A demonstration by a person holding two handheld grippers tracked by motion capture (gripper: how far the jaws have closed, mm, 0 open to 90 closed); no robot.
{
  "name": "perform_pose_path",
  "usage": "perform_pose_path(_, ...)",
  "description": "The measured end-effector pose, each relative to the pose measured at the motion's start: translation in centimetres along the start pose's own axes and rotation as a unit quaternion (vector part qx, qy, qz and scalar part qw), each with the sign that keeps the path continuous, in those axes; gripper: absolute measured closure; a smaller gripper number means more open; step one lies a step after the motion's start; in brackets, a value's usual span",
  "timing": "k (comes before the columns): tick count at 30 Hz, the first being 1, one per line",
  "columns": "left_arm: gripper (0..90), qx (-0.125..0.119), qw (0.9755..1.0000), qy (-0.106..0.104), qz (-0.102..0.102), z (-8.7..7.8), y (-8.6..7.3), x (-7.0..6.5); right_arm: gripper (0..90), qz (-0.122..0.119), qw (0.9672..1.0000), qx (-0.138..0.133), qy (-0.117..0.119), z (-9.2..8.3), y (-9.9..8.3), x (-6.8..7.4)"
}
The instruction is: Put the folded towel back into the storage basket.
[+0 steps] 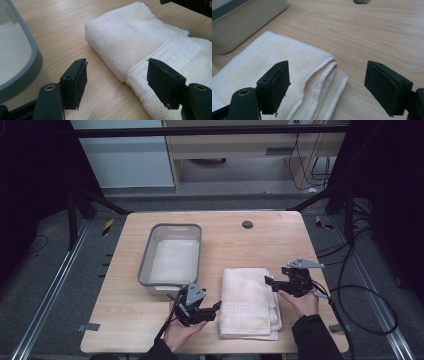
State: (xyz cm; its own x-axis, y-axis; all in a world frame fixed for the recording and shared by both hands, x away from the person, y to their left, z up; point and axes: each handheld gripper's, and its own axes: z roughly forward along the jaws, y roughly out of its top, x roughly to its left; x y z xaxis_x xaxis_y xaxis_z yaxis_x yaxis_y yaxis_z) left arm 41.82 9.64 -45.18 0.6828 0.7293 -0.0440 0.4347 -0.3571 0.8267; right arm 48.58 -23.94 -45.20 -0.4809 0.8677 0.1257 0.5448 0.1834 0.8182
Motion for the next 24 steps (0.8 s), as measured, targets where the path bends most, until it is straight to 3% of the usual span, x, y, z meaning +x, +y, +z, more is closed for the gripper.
perform_pose_path(14, 28.2, 0.038, 0.9992, -0.013, -0.003, 2.6, -0.7, -1.0, 18.6, 0.008, 0.9996, 0.026, 0.009, 1.8, -1.1, 0.1)
perform_pose_path(24, 26.1, 0.048, 0.9987, -0.018, -0.001, 4.1, -1.6, -1.6, 18.5, 0.006, 0.9988, 0.048, 0.010, 3.1, -1.6, 0.4)
